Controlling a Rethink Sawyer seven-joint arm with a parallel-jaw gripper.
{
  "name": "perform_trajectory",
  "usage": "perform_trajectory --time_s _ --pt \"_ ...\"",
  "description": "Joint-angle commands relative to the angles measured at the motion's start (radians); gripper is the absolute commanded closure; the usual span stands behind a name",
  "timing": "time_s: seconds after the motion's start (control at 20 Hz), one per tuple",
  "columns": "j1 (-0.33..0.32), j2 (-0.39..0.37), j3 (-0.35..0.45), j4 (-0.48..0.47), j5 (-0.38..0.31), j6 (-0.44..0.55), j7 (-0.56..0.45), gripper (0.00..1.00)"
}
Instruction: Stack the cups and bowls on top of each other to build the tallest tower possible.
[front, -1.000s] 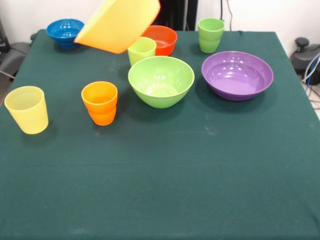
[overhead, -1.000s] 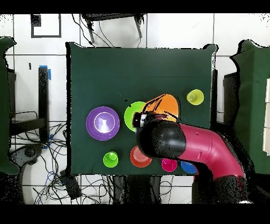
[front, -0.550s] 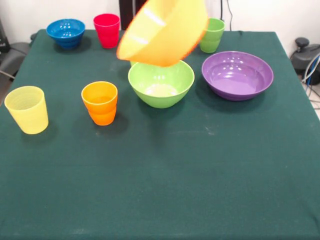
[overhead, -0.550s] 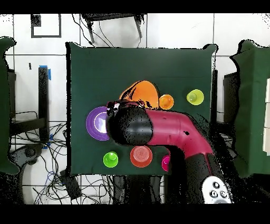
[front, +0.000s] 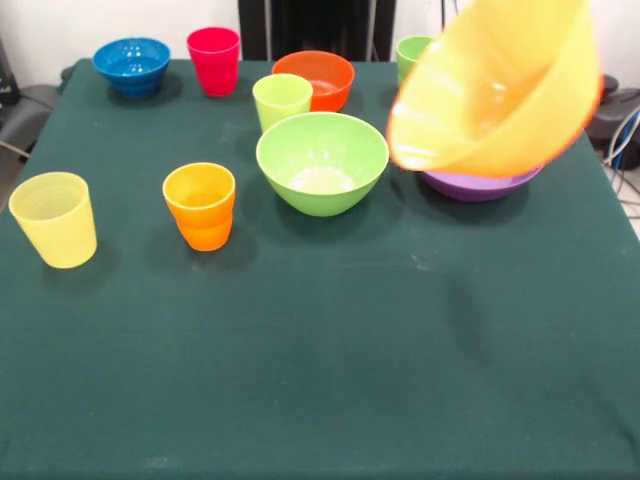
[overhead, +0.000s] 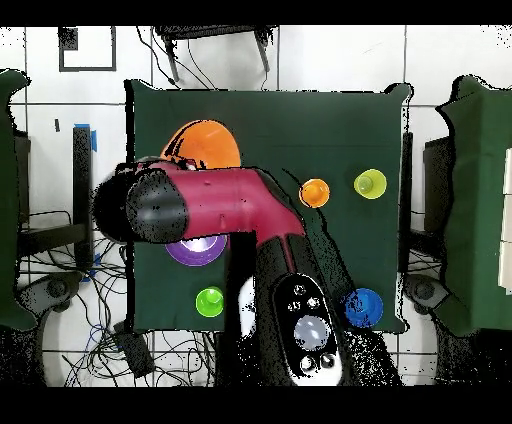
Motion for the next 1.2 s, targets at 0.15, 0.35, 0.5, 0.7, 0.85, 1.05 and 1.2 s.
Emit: perform_trajectory --time_s 0.15,0.35,0.5,0.7,0.85,1.05,1.2 --pt "0.120 0.207 -0.099 -0.259 0.025 0.013 0.294 1.00" --pt "0.116 0.273 -0.082 -0.288 0.033 -0.039 0.296 1.00" --pt "0.094 0.323 -0.053 -0.291 0.027 -0.095 0.281 1.00" --pt "0.073 0.393 -0.021 -0.313 0.030 -0.148 0.264 1.00" --pt "0.070 0.441 -0.004 -0.333 0.043 -0.164 0.264 1.00" --pt "0.038 0.495 0.048 -0.346 0.076 -0.158 0.242 1.00" --pt "0.014 0.535 0.085 -0.367 0.102 -0.127 0.221 1.00"
